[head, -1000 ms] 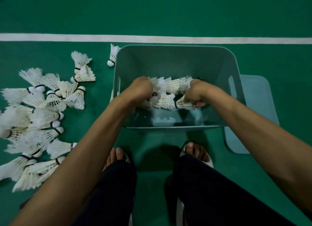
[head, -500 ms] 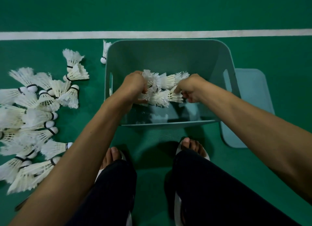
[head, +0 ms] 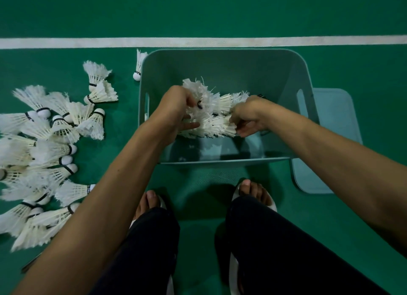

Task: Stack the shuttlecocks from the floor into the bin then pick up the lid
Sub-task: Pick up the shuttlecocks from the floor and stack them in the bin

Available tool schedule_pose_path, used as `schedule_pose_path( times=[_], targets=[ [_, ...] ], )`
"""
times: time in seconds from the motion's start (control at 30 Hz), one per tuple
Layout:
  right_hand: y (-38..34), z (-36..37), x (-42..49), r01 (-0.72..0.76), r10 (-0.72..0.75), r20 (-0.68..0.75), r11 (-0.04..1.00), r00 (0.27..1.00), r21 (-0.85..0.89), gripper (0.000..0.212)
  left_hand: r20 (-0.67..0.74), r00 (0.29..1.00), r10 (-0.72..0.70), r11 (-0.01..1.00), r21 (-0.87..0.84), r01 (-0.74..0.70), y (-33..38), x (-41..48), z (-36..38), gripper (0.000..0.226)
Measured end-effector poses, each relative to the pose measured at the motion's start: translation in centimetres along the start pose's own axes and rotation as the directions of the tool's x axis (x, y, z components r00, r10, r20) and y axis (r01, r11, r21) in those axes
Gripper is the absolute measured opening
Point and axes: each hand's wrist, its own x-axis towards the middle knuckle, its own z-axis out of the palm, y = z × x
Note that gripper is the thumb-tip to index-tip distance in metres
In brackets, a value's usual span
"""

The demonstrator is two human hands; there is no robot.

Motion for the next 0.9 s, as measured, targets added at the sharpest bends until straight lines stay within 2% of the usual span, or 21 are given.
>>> schedule_pose_path(
  times=[0.1,0.17,0.2,0.27,0.33,0.37,0.4,0.47,0.57,0.67,0.73,0.8,0.83,0.9],
  targets=[
    [-0.1,-1.8,-2.3,0.128,-0.180,-0.226,0.966,0.957,-0.225,0.022,-0.008,1.000,0.017,0.999,0.046,-0.017,0.2,-0.1,0.2,0.015],
    [0.2,-2.8,-4.1,0.340,-0.421,-0.332,0.899,0.844,-0.277,0.015,-0.021,0.999,0.036,0.993,0.112,-0.033,0.4,-0.3,0.3,0.014],
    [0.3,-3.0,-5.3,0.484,-0.554,-0.346,0.831,0.757,-0.273,0.016,-0.022,0.999,0.047,0.988,0.148,-0.043,0.4,-0.3,0.3,0.014],
    [0.4,-2.6,-8.1,0.711,-0.799,-0.261,0.601,0.541,-0.365,0.033,-0.008,0.998,0.056,0.978,0.203,-0.053,0.6,-0.3,0.6,0.016],
    [0.6,-1.6,-9.4,0.745,-0.926,-0.097,0.353,0.365,-0.565,0.049,0.027,0.998,0.060,0.963,0.263,-0.065,0.8,-0.7,1.0,0.020],
    [0.8,-1.1,-9.4,0.713,-0.947,-0.024,0.258,0.320,-0.652,0.052,0.046,0.997,0.068,0.950,0.302,-0.079,0.8,-0.9,1.2,0.021],
    [0.8,-0.5,-9.0,0.675,-0.952,0.019,0.202,0.305,-0.709,0.049,0.060,0.995,0.081,0.936,0.339,-0.096,0.8,-1.1,1.4,0.022],
    [0.8,0.4,-7.7,0.618,-0.947,0.038,0.177,0.319,-0.766,0.032,0.083,0.992,0.091,0.920,0.374,-0.116,0.5,-1.2,1.6,0.027],
    [0.5,0.5,-6.3,0.566,-0.903,-0.011,0.278,0.429,-0.776,0.010,0.133,0.991,0.032,0.945,0.320,-0.074,-0.2,-0.7,1.8,0.046],
    [0.2,-0.5,-6.9,0.529,-0.866,-0.141,0.414,0.480,-0.741,0.011,0.186,0.983,-0.008,0.936,0.347,-0.058,-0.7,-0.1,1.7,0.062],
    [0.3,-1.7,-7.9,0.484,-0.823,-0.275,0.526,0.497,-0.699,0.013,0.170,0.985,-0.024,0.914,0.403,-0.047,-0.8,0.0,1.4,0.069],
    [0.6,-2.9,-8.4,0.379,-0.760,-0.394,0.616,0.518,-0.690,0.018,0.121,0.993,-0.009,0.871,0.488,-0.052,-1.0,0.2,1.1,0.076],
    [0.8,-3.4,-8.5,0.308,-0.718,-0.430,0.651,0.548,-0.694,0.021,0.094,0.995,0.013,0.841,0.538,-0.062,-1.2,0.3,1.0,0.080],
    [1.2,-3.8,-8.2,0.157,-0.594,-0.457,0.707,0.662,-0.690,0.025,0.061,0.995,0.082,0.777,0.621,-0.102,-1.4,0.4,0.7,0.087]
  ],
)
